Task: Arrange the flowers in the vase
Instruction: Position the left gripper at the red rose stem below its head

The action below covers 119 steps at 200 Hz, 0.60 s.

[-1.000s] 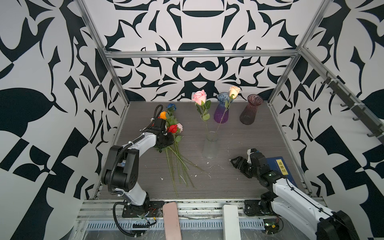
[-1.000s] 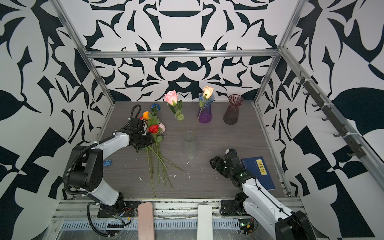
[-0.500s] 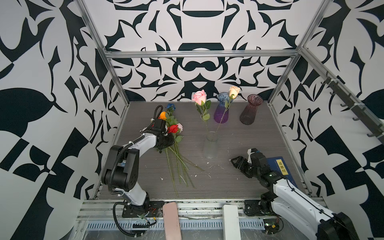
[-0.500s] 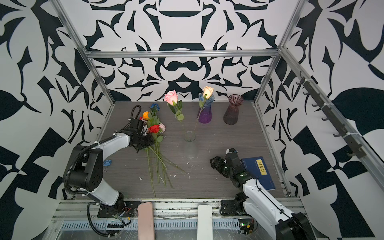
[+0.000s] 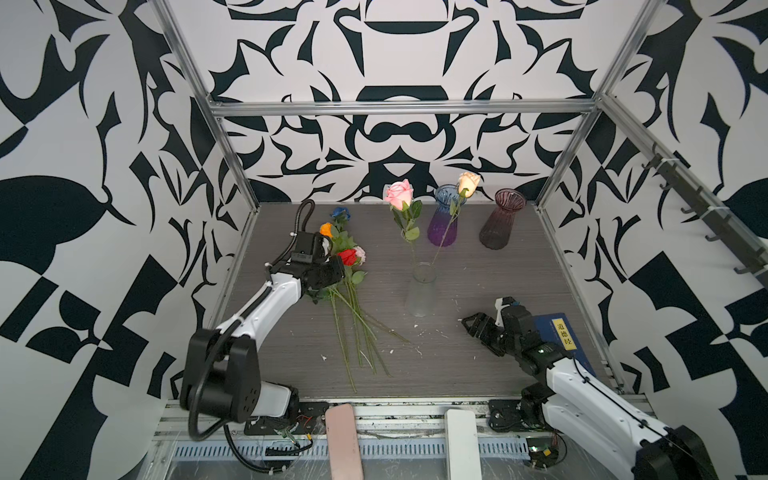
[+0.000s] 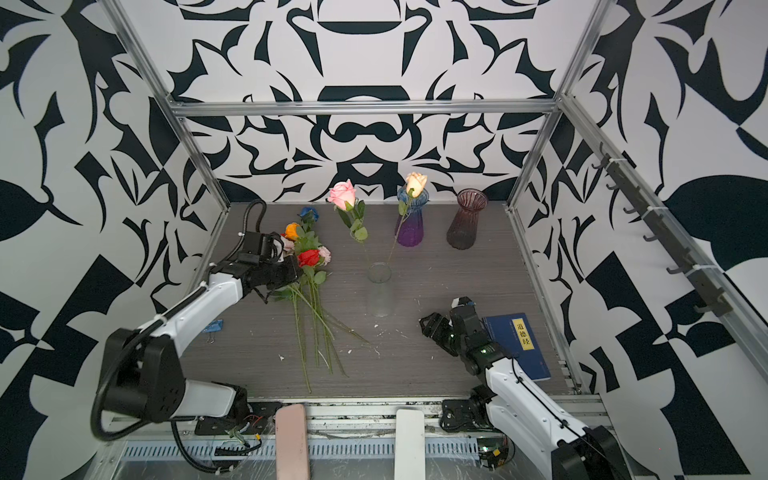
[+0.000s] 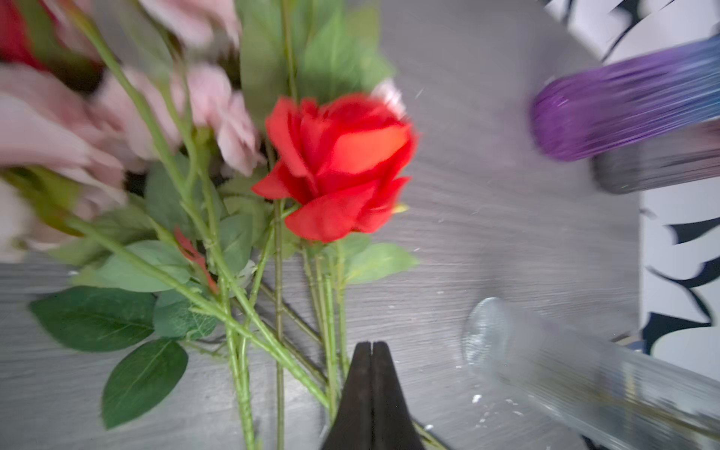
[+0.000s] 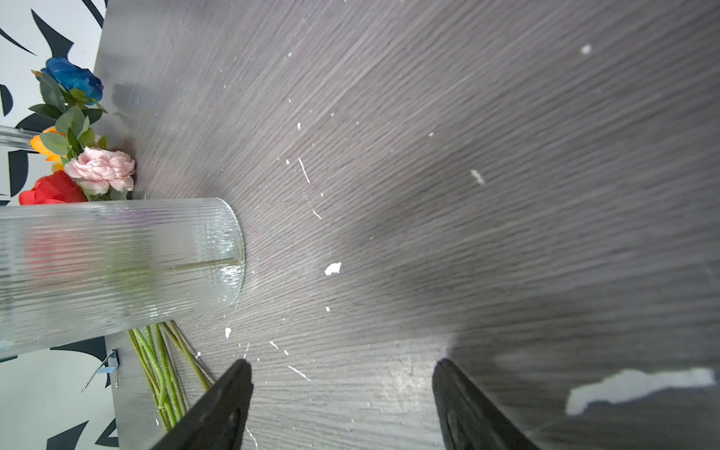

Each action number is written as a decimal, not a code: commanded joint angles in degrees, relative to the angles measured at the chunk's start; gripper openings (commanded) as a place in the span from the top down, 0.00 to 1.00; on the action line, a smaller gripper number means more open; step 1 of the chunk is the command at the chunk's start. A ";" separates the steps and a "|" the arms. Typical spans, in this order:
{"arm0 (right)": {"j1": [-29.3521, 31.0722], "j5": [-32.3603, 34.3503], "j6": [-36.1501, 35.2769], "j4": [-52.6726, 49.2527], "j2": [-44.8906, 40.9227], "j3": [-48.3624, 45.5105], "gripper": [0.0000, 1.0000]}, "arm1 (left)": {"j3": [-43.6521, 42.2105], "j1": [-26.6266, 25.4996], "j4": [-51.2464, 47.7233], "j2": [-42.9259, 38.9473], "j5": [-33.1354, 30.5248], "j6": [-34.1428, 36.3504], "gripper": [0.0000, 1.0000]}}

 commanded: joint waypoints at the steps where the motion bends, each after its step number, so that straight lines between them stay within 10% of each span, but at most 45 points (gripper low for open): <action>1: -0.37 0.30 0.19 -0.27 -0.74 -0.12 0.23 | 1.13 0.16 -1.01 -9.44 -1.90 -2.60 1.00; 53: -0.45 0.21 0.41 -0.35 -1.46 -0.48 0.23 | 3.64 0.16 -0.19 -19.56 0.80 -2.35 1.00; 119: -0.63 0.11 0.50 -0.88 -2.87 -0.82 0.23 | -0.68 -0.02 -4.03 -1.82 6.75 -0.23 0.77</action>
